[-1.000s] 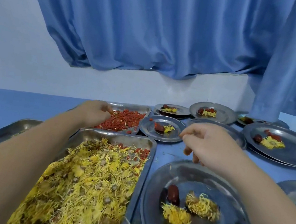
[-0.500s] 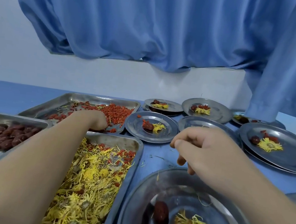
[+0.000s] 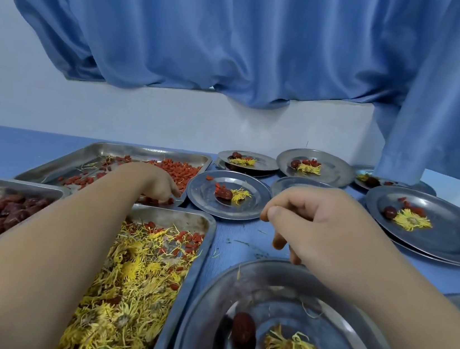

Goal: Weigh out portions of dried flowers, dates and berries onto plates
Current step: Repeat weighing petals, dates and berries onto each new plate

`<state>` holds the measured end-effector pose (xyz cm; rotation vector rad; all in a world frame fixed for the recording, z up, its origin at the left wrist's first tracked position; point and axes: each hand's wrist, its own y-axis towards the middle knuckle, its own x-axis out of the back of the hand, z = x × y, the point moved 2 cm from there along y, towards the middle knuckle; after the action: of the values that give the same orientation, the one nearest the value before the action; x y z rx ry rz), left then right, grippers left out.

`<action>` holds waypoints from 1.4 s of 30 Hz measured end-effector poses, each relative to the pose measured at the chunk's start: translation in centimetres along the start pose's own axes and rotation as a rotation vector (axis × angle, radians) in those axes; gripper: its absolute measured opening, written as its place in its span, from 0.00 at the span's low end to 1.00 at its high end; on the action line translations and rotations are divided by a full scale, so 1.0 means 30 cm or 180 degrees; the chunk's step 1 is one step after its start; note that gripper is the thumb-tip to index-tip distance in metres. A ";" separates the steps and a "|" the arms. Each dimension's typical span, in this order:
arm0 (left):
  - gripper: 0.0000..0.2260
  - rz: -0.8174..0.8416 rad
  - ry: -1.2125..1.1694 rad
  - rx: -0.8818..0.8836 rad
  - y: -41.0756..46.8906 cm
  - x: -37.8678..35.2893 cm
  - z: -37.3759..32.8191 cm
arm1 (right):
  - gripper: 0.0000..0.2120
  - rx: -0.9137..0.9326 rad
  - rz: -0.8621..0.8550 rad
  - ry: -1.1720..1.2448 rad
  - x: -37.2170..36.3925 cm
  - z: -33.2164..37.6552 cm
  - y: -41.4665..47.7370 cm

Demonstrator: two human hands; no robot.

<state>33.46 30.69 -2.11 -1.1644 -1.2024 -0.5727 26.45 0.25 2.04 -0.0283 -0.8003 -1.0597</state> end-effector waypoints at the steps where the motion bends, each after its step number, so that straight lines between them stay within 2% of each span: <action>1: 0.27 0.0015 0.0030 0.0004 -0.007 0.000 -0.012 | 0.09 0.0000 -0.0010 -0.0025 0.001 -0.001 0.000; 5: 0.19 -0.0199 0.0257 0.0034 -0.009 0.005 -0.034 | 0.09 -0.0009 -0.0030 -0.0094 -0.001 -0.004 0.000; 9: 0.13 -0.0305 0.0173 0.0038 0.024 -0.002 -0.011 | 0.09 -0.0024 -0.0012 -0.0075 -0.003 -0.003 -0.001; 15: 0.11 -0.0369 -0.0167 -0.0089 0.053 0.003 0.039 | 0.09 0.0001 -0.0073 -0.0081 0.006 -0.008 0.000; 20: 0.08 -0.0997 -0.0558 -0.0232 0.057 0.036 0.082 | 0.10 0.0000 -0.0136 -0.0105 0.013 -0.011 0.002; 26: 0.04 -0.1138 -0.0465 -0.0348 0.038 0.033 0.109 | 0.10 0.0004 -0.0146 -0.0088 0.019 -0.004 0.001; 34: 0.09 -0.1303 -0.0469 -0.0375 0.016 0.025 0.106 | 0.10 0.0059 -0.0143 -0.0165 0.018 -0.004 0.001; 38: 0.06 -0.1417 -0.0924 -0.0499 -0.004 0.026 0.121 | 0.10 0.0037 -0.0142 -0.0129 0.023 -0.005 0.001; 42: 0.04 -0.1420 -0.1824 -0.0777 -0.068 0.034 0.113 | 0.11 0.0049 -0.0177 -0.0012 0.045 0.006 -0.001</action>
<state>30.65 33.28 -0.62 -1.3192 -1.9551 -0.7613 26.67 -0.73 2.97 0.0052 -0.8166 -1.1063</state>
